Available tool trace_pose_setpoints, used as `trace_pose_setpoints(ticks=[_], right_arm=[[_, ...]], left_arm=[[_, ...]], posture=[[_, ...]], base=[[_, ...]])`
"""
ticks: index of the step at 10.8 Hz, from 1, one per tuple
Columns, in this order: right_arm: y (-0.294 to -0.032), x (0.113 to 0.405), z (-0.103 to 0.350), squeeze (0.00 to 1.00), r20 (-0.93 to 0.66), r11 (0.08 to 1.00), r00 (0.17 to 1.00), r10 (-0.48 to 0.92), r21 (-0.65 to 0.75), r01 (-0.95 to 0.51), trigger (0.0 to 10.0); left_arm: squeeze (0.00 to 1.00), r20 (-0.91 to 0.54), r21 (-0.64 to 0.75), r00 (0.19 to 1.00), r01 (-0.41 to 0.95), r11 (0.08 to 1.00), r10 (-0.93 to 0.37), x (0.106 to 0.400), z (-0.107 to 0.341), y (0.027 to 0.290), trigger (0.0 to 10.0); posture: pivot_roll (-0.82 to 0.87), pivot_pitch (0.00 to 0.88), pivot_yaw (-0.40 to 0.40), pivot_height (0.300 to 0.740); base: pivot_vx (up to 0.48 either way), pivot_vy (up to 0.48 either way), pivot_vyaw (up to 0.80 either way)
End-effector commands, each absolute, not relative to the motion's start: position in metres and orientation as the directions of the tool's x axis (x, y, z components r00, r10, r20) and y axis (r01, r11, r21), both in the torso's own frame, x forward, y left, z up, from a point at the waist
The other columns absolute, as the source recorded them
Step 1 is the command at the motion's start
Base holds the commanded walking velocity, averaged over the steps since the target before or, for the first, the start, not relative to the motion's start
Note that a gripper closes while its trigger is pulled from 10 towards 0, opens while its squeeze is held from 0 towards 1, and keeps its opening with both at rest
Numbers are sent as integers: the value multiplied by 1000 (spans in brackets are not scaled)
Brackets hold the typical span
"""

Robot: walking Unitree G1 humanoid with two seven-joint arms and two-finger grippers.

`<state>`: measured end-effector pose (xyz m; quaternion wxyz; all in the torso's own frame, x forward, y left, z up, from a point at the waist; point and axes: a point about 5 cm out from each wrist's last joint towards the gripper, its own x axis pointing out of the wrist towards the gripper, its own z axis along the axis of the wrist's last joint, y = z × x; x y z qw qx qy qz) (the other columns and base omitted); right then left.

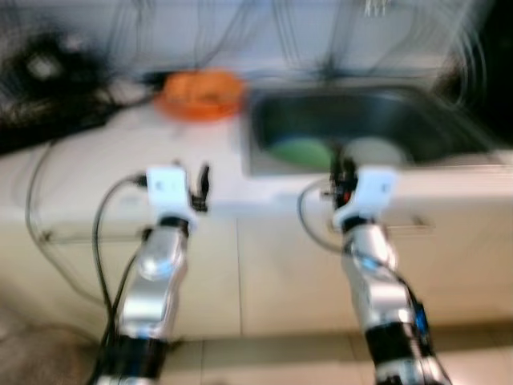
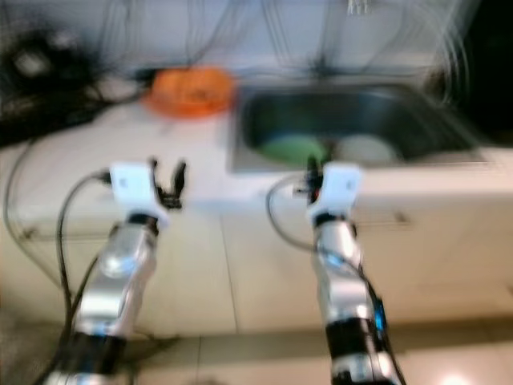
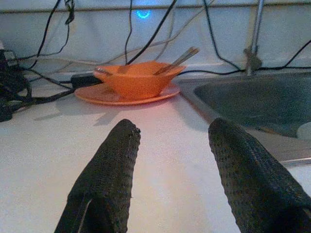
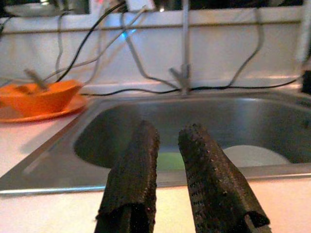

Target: Kitchen organization

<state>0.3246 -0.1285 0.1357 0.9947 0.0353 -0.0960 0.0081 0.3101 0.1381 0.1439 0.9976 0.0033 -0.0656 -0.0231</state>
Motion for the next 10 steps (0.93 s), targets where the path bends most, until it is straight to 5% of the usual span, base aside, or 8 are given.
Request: trace_pose_setpoints(ticks=[1, 10], right_arm=[[-132, 325, 136, 0, 184, 998, 983, 0, 68, -13, 10000], [-125, 326, 139, 0, 202, 996, 977, 62, 50, -73, 10000]], left_arm=[[0, 153, 19, 987, 47, 999, -49, 311, 150, 134, 10000], [0, 153, 15, 988, 29, 999, -31, 312, 151, 133, 10000]], posture=[[118, 0, 46, 740], [119, 0, 49, 740]], base=[[0, 0, 0], [317, 0, 153]])
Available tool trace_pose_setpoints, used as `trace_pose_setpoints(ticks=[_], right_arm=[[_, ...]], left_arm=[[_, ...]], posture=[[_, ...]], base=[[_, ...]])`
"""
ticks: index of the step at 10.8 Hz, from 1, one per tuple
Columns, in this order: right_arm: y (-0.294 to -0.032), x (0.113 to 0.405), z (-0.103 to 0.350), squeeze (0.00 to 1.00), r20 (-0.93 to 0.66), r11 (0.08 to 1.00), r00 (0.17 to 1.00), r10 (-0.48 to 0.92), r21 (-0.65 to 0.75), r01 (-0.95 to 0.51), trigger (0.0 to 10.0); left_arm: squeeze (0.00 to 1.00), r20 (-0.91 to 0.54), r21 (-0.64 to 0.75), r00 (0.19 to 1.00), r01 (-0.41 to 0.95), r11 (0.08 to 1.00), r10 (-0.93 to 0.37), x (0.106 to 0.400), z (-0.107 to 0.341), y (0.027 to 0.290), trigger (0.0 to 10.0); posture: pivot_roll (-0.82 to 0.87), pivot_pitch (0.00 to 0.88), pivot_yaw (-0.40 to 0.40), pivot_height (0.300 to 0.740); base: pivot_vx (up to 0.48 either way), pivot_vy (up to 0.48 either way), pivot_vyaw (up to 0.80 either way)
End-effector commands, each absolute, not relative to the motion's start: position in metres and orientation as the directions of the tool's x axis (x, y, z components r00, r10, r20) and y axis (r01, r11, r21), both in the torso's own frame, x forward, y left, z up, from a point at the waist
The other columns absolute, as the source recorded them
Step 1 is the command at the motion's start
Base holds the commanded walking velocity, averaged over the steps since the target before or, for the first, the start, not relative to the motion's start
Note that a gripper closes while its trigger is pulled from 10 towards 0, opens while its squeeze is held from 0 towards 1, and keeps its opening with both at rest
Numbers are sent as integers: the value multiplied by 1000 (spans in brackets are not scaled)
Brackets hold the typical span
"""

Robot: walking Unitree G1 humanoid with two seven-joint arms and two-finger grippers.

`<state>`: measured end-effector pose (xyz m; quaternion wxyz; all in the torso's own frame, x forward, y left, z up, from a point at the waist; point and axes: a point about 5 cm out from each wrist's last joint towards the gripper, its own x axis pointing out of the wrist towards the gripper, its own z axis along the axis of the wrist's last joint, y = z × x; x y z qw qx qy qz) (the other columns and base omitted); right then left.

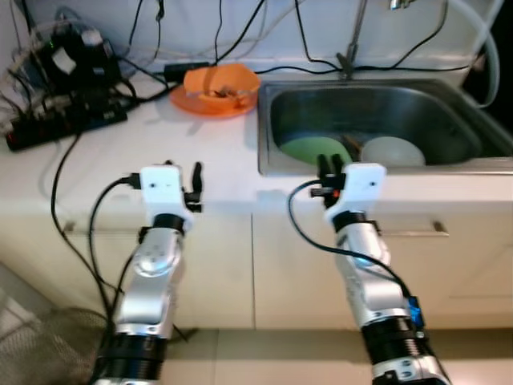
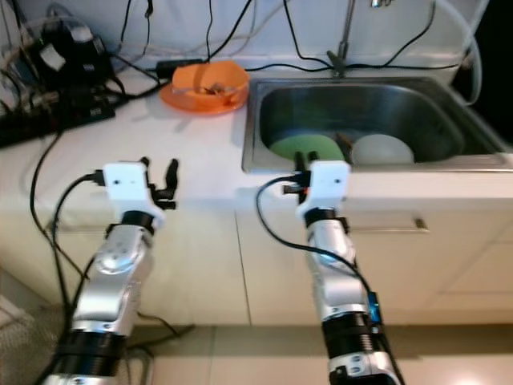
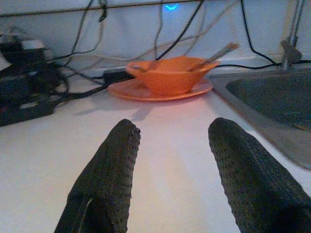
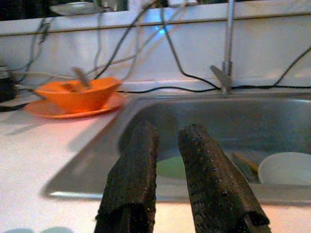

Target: Kitchen organization

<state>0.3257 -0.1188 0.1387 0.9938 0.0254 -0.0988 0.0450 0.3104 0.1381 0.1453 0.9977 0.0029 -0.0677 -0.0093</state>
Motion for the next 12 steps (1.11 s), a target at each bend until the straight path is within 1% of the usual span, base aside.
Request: trace_pose_setpoints(ticks=[1, 11, 12], right_arm=[[-125, 326, 140, 0, 200, 996, 977, 71, 40, -81, 10000], [-125, 328, 139, 0, 188, 996, 980, 64, 54, -76, 10000], [-125, 329, 139, 0, 181, 995, 982, 61, 63, -74, 10000]], left_arm=[[0, 154, 14, 988, 28, 1000, -29, 312, 151, 132, 10000], [0, 154, 18, 987, 43, 999, -46, 313, 152, 129, 10000], [0, 154, 19, 987, 49, 999, -52, 313, 152, 127, 10000]], posture=[[116, 0, 48, 740], [120, 0, 41, 740], [121, 0, 41, 740]], base=[[368, 0, 0], [365, 0, 0], [364, 0, -800]])
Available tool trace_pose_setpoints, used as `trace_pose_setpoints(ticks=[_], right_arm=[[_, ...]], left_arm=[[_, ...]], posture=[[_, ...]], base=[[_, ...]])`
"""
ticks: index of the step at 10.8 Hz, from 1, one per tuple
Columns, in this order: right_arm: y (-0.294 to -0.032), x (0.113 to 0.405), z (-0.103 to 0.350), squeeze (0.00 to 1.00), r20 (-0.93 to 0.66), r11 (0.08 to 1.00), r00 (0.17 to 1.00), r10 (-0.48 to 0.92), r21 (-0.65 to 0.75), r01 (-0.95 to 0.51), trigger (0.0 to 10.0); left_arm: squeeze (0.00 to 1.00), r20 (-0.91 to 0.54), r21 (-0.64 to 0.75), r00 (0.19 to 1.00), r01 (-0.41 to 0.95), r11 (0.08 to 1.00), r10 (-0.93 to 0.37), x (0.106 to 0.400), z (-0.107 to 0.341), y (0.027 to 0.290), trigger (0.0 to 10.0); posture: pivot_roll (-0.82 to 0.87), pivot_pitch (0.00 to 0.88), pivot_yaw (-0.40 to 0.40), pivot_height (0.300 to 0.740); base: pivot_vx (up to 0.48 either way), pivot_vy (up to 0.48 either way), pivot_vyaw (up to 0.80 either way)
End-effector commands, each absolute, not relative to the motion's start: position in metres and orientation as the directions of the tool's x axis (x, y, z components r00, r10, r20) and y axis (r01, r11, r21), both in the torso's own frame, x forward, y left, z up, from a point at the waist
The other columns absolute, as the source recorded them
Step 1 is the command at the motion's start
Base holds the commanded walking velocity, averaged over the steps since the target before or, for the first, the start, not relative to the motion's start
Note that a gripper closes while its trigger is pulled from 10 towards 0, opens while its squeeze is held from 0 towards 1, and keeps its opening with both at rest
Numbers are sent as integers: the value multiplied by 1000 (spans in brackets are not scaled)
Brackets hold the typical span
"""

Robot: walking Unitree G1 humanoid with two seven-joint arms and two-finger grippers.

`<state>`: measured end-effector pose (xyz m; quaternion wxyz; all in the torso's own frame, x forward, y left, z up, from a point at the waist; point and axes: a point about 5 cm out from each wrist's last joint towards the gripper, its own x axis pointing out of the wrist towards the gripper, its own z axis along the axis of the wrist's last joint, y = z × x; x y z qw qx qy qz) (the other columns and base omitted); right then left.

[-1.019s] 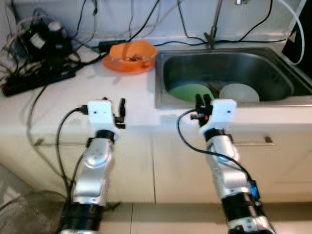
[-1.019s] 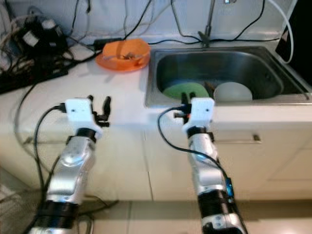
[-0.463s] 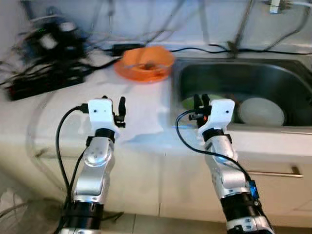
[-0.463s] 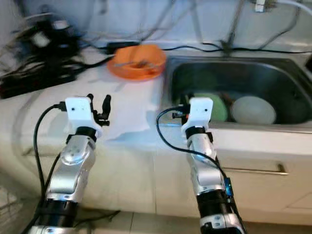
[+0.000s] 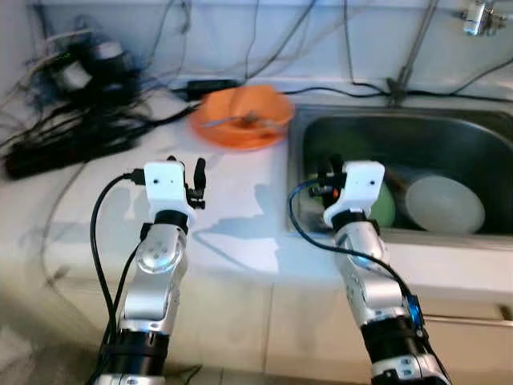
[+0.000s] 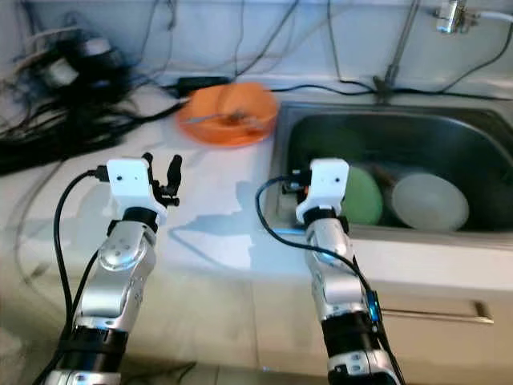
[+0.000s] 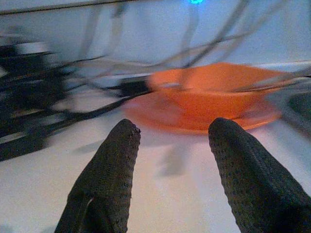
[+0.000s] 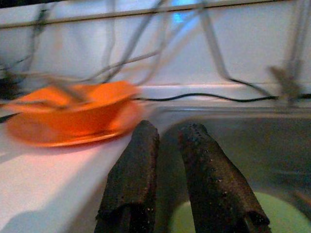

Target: Kitchen organization

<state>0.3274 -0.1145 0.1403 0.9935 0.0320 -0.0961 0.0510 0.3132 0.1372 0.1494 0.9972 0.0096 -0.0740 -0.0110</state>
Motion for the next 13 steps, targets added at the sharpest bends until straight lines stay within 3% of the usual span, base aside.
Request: trace_pose_setpoints(ticks=[1, 3, 9, 11, 13], right_arm=[[-124, 328, 142, 0, 208, 995, 976, 67, 52, -80, 10000], [-122, 327, 141, 0, 200, 994, 978, 65, 75, -81, 10000], [-122, 329, 141, 0, 192, 994, 979, 68, 75, -84, 10000], [-122, 330, 140, 0, 188, 994, 980, 70, 73, -85, 10000], [-119, 330, 140, 0, 185, 993, 980, 79, 75, -94, 10000]], left_arm=[[0, 153, 21, 986, 59, 998, -62, 313, 152, 126, 10000], [0, 151, 21, 986, 68, 997, -71, 313, 152, 125, 10000], [0, 135, -1, 984, 115, 993, -114, 309, 153, 119, 10000], [0, 47, 104, 988, 138, 985, -144, 311, 156, 120, 10000], [0, 12, 108, 992, 123, 987, -125, 322, 172, 126, 10000]], posture=[[119, 0, 42, 740], [122, 0, 39, 740], [123, 0, 38, 740], [126, 0, 39, 740], [130, 0, 38, 740]], base=[[368, 0, 0], [356, 0, 0], [0, 0, 0], [0, 0, 0], [0, 0, 0]])
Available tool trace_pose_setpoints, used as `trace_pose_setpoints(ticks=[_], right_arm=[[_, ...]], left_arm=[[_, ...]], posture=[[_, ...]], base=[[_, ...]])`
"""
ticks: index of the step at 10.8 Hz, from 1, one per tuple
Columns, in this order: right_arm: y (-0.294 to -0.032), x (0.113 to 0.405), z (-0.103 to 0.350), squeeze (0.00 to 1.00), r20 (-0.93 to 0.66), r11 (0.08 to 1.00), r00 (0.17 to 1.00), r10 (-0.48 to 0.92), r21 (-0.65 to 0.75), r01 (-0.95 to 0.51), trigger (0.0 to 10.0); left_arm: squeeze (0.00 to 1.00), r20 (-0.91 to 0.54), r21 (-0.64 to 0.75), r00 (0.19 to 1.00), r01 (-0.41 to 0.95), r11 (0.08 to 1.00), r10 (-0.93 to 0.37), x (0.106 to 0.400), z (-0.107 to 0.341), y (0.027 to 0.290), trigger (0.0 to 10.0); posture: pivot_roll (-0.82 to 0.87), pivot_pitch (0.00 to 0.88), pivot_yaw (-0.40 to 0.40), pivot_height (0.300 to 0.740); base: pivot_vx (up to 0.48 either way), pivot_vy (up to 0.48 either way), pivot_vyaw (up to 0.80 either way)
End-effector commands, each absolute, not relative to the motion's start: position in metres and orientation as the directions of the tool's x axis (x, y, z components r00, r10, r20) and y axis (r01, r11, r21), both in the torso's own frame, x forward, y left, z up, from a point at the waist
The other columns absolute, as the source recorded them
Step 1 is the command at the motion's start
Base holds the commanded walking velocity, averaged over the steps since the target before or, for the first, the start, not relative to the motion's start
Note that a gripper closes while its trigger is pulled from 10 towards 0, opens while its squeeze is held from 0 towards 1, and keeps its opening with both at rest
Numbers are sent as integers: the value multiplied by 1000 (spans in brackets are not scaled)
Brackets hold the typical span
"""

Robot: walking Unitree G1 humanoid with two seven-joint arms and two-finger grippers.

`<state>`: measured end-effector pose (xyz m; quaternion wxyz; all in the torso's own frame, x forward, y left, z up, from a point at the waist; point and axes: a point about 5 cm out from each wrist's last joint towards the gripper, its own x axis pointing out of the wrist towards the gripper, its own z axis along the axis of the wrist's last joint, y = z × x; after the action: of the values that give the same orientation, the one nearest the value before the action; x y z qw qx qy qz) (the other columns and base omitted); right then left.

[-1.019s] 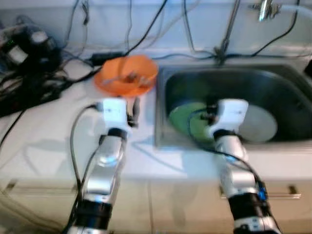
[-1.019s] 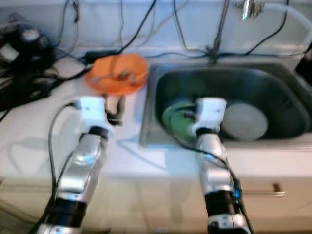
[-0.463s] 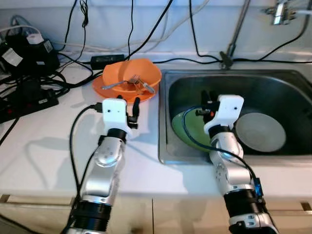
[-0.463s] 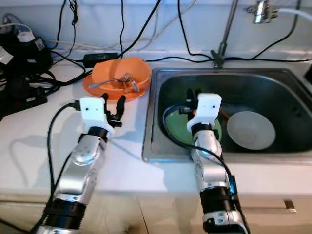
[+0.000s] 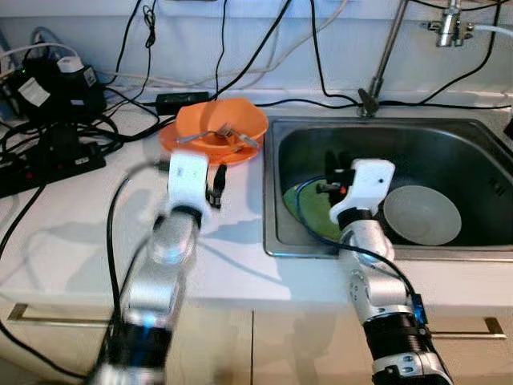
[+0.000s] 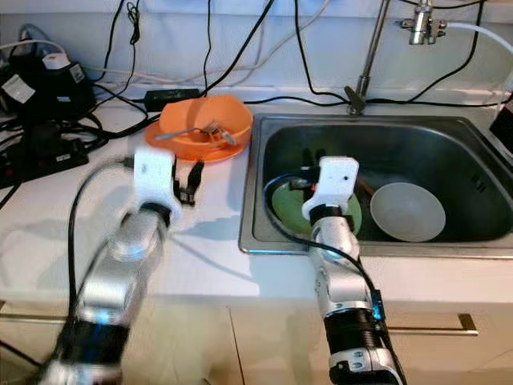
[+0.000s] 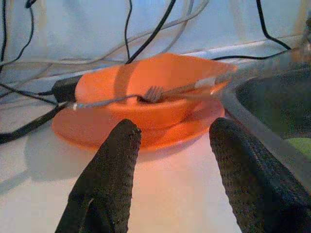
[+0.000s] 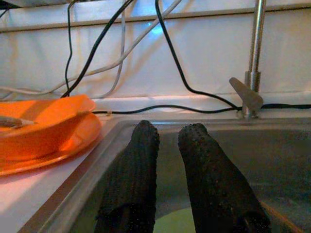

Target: Kitchen organization

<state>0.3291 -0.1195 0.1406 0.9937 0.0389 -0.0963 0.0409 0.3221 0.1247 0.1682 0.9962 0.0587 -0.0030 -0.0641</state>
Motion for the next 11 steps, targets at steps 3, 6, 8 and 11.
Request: trace_pose_setpoints(ticks=[3, 6, 8, 11], right_arm=[[-118, 331, 139, 0, 178, 992, 981, 82, 77, -97, 10000], [-123, 332, 141, 0, 184, 994, 981, 67, 77, -82, 10000], [-125, 330, 142, 0, 194, 994, 980, 53, 83, -70, 10000], [-123, 330, 141, 0, 189, 993, 980, 64, 84, -81, 10000]], left_arm=[[0, -86, 113, 990, 121, 986, -112, 344, 187, 131, 10000], [0, -181, 76, 981, 87, 993, -72, 362, 191, 142, 10000], [0, -70, 105, 990, 131, 986, -124, 355, 209, 133, 10000], [0, -136, 92, 983, 136, 986, -122, 340, 198, 130, 10000]], posture=[[138, 0, 33, 740], [124, 0, 42, 740], [125, 0, 40, 740], [138, 0, 31, 740]], base=[[0, 0, 0], [0, 0, 0], [0, 0, 0], [0, 0, 0]])
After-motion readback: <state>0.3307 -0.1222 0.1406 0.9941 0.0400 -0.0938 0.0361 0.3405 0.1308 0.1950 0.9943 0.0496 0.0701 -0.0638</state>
